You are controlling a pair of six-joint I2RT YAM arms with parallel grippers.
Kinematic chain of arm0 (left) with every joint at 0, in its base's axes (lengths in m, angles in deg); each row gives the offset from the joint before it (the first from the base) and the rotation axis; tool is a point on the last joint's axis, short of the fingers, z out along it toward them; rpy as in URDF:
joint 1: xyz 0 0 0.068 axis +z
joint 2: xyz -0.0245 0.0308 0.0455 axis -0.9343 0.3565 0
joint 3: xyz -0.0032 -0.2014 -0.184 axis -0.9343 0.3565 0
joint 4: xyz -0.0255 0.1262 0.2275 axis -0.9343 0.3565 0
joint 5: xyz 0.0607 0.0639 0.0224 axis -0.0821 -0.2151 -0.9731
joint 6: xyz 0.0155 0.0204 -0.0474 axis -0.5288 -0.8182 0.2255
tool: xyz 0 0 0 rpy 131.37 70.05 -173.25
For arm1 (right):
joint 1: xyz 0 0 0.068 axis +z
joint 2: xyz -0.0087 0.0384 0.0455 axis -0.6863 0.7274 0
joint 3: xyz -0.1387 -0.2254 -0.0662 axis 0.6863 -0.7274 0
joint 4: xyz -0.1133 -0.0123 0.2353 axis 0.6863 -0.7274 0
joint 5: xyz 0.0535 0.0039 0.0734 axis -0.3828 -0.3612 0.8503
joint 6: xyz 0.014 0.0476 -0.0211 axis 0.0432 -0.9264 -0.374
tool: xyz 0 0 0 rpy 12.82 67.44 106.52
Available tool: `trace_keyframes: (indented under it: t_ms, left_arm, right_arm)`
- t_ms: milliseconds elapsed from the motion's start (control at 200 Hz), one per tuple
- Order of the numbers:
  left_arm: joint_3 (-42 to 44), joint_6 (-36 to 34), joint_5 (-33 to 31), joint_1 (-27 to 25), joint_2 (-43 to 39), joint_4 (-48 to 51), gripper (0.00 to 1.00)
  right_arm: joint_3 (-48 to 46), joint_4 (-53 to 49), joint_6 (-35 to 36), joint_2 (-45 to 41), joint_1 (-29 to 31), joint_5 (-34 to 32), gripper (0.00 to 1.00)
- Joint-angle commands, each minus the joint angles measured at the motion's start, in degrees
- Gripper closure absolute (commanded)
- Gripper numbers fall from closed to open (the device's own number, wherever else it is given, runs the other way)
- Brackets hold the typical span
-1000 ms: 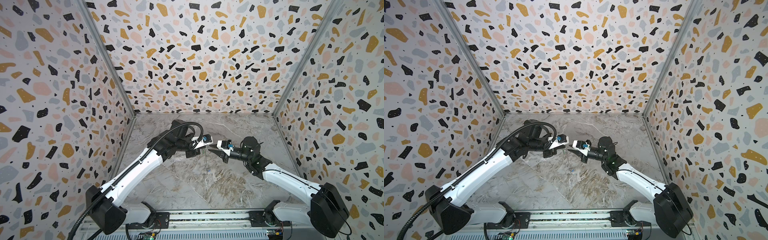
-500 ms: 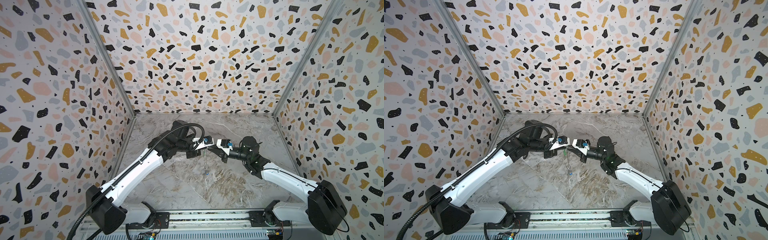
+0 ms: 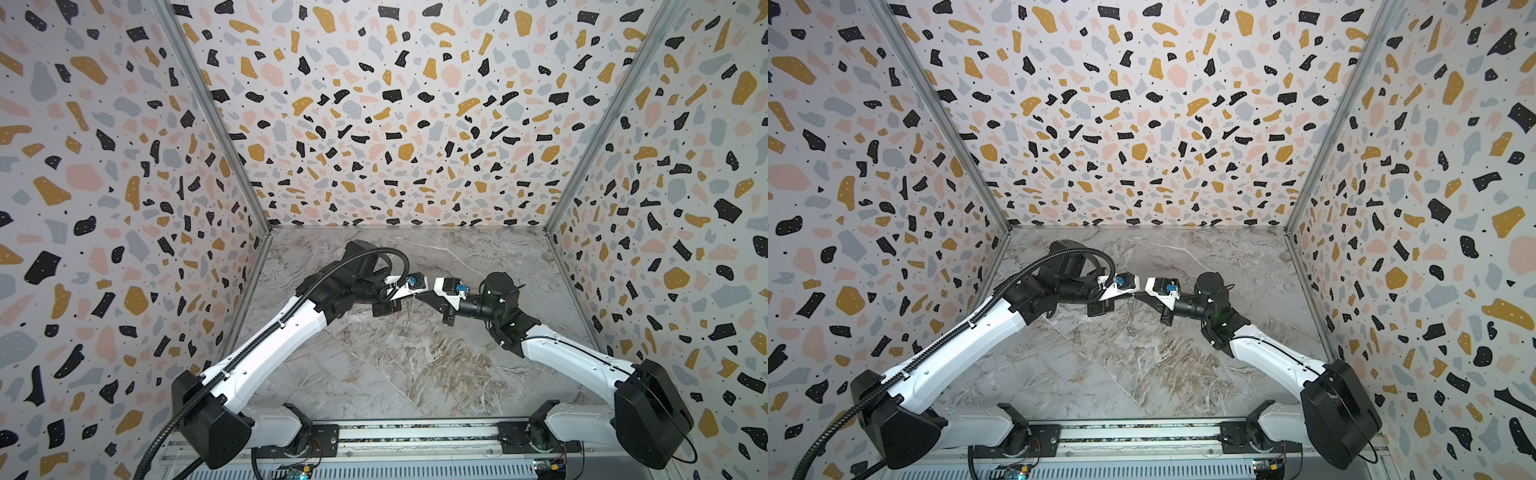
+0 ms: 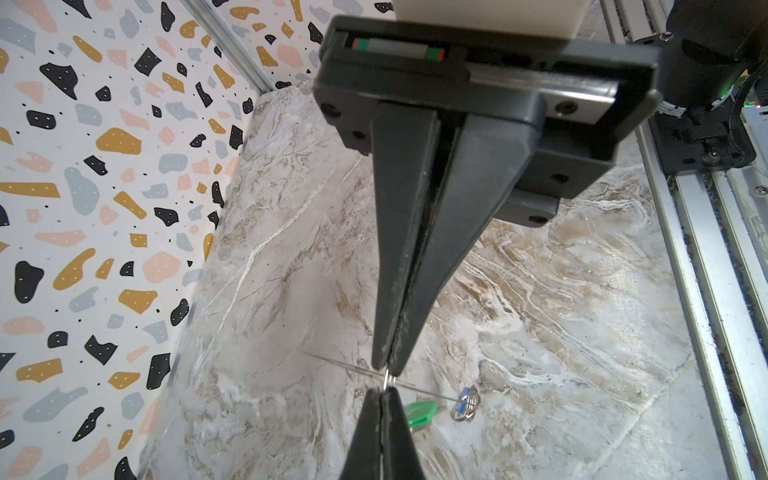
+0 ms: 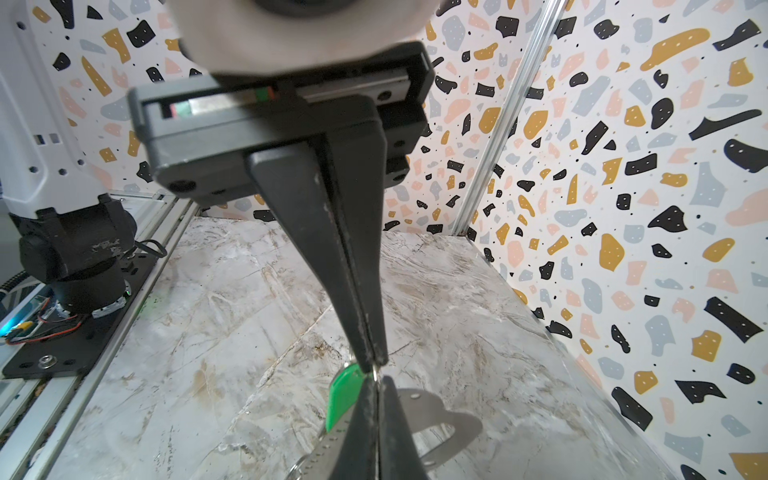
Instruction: Remove the keys from the keyring
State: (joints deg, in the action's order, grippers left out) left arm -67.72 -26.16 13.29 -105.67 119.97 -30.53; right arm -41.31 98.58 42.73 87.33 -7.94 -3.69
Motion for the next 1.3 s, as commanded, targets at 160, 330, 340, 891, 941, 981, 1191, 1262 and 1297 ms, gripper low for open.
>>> trace_keyframes:
  t_ms: [160, 330, 340, 891, 941, 981, 1191, 1262, 1297]
  left_arm:
    - [-0.5, -0.51, 1.77, -0.45, -1.28, -1.72, 1.0]
    - [-0.41, -0.6, 2.15, -0.45, -1.29, -1.72, 1.0]
    - [-0.45, -0.6, 2.2, -0.45, -1.26, -1.72, 1.0]
    - [2.3, 0.62, 0.58, -0.45, -3.26, -6.13, 1.0]
    - [2.78, 1.27, -0.63, -0.32, -3.54, -6.91, 0.93]
    - [3.19, 2.04, -1.6, 0.02, -3.63, -7.56, 0.89]
    - [8.36, 10.68, -3.06, 3.93, -7.34, -17.39, 0.61]
    - [11.69, 14.01, -1.05, 5.27, -9.29, -21.87, 0.59]
    - [13.21, 15.52, -0.09, 5.65, -10.12, -24.22, 0.57]
  right_arm:
    - [2.05, 0.52, -1.89, 0.48, -0.24, 1.09, 0.93]
    - [2.06, 0.42, -2.29, 0.51, -0.25, 0.97, 0.93]
    - [2.14, 0.36, -2.32, 0.49, -0.31, 1.01, 0.93]
    - [0.67, 4.78, -7.14, 0.84, -1.55, 3.88, 1.0]
    - [0.44, 5.51, -7.6, 0.92, -1.64, 3.81, 1.0]
    - [0.32, 5.95, -7.97, 0.95, -1.66, 3.72, 1.0]
    - [-0.28, 9.16, -9.55, 1.52, -1.74, 3.17, 1.0]
    - [-0.75, 10.37, -9.96, 1.44, -1.8, 2.77, 1.0]
    - [-0.89, 10.87, -10.01, 1.45, -1.75, 2.69, 1.0]
